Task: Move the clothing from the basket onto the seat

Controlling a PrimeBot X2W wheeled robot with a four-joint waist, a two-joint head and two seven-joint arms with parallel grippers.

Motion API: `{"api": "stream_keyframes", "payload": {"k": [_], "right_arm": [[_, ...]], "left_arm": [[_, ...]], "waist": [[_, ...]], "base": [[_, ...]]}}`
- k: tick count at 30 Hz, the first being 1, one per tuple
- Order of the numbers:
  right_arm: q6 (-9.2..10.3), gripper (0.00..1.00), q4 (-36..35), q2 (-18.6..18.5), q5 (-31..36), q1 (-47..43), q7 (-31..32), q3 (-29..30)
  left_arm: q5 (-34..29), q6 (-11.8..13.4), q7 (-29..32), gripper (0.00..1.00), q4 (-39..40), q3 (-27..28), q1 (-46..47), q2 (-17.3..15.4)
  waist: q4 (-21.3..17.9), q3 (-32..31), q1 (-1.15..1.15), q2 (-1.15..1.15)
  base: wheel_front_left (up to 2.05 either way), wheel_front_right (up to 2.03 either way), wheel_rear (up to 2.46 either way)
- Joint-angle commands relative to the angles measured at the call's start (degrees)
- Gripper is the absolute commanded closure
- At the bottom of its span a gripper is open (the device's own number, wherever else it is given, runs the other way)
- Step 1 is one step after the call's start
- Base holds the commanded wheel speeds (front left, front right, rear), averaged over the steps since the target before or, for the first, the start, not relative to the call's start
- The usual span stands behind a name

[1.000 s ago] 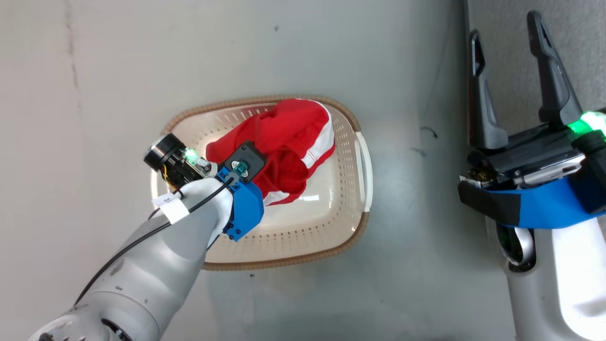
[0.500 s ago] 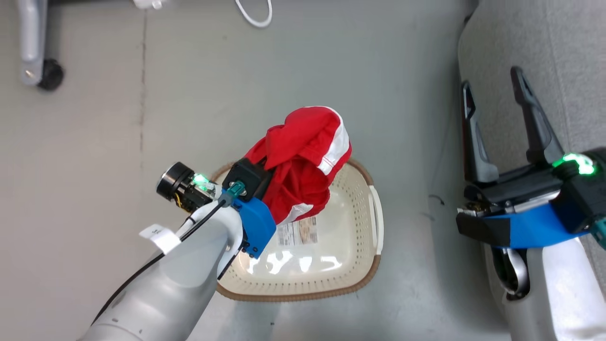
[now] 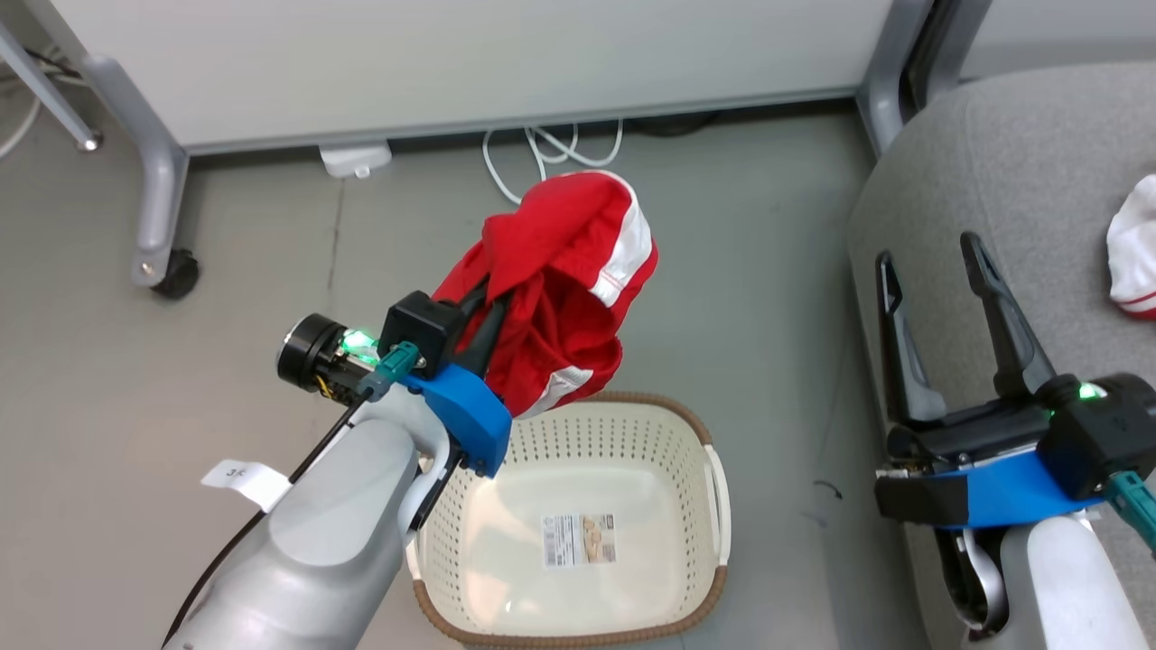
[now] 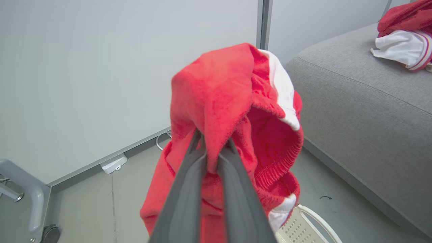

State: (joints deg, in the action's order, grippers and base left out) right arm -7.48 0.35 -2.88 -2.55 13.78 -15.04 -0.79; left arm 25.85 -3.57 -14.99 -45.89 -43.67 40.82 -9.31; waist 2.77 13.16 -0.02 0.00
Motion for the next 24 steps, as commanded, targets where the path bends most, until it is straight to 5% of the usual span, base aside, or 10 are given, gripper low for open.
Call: {"api": "stream_keyframes", "payload": {"k": [1,24], "right_arm": [[-0.03,0.0,0.2,0.0,-0.2,-1.1,-0.2,0.1],[-0.03,0.0,1.8,0.0,-2.7,-5.9,-0.2,-0.6]], "left_arm": [[-0.4,-0.1,-0.3,1.0,0.7,0.6,-0.5,-0.3],[-2.6,-1.9,0.8,1.0,15.4,3.6,0.1,-0.3]], "waist": [[0.2,-1.8,0.02,0.0],[2.1,-8.4,0.02,0.0]], "base": [[0.0,0.0,0.0],[0.0,0.0,0.0]]}}
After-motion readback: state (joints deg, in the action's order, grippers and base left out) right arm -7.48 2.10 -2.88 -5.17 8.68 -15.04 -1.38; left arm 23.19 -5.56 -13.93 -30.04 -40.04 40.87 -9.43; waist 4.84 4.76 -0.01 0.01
